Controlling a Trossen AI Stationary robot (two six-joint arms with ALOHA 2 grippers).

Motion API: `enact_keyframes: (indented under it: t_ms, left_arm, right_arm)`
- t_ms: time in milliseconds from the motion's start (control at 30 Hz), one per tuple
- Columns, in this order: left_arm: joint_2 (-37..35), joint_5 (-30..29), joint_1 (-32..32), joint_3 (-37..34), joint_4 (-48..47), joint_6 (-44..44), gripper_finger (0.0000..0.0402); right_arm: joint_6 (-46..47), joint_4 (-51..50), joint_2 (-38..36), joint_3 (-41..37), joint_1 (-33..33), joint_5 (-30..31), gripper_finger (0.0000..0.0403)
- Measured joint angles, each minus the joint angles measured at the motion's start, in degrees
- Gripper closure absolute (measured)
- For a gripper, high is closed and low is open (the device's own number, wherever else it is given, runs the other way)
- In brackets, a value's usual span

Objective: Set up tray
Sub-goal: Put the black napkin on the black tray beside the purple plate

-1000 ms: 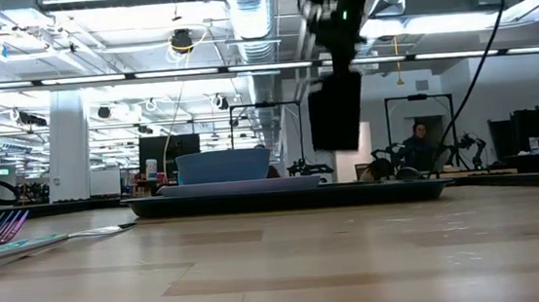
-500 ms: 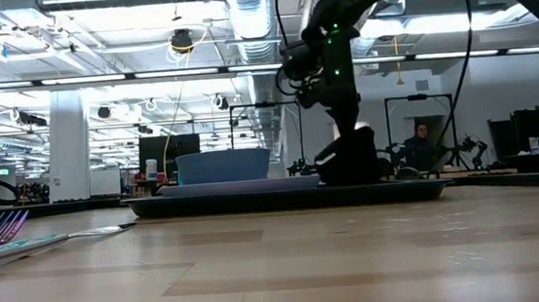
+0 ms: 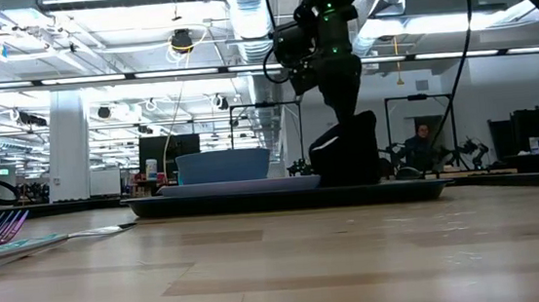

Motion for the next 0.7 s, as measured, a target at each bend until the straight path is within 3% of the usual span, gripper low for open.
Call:
enact_keyframes:
  t_ms: [533, 700]
  left_arm:
    - [0.0, 2.8, 0.0, 0.0, -0.6, -1.0, 0.0237]
    - [0.0, 2.8, 0.0, 0.0, -0.8, -1.3, 0.0237]
  right_arm:
    - [3.8, 0.6, 0.0, 0.0, 0.9, -2.9, 0.0398]
    - [4.0, 3.4, -0.1, -4.6, 1.3, -4.3, 0.0398]
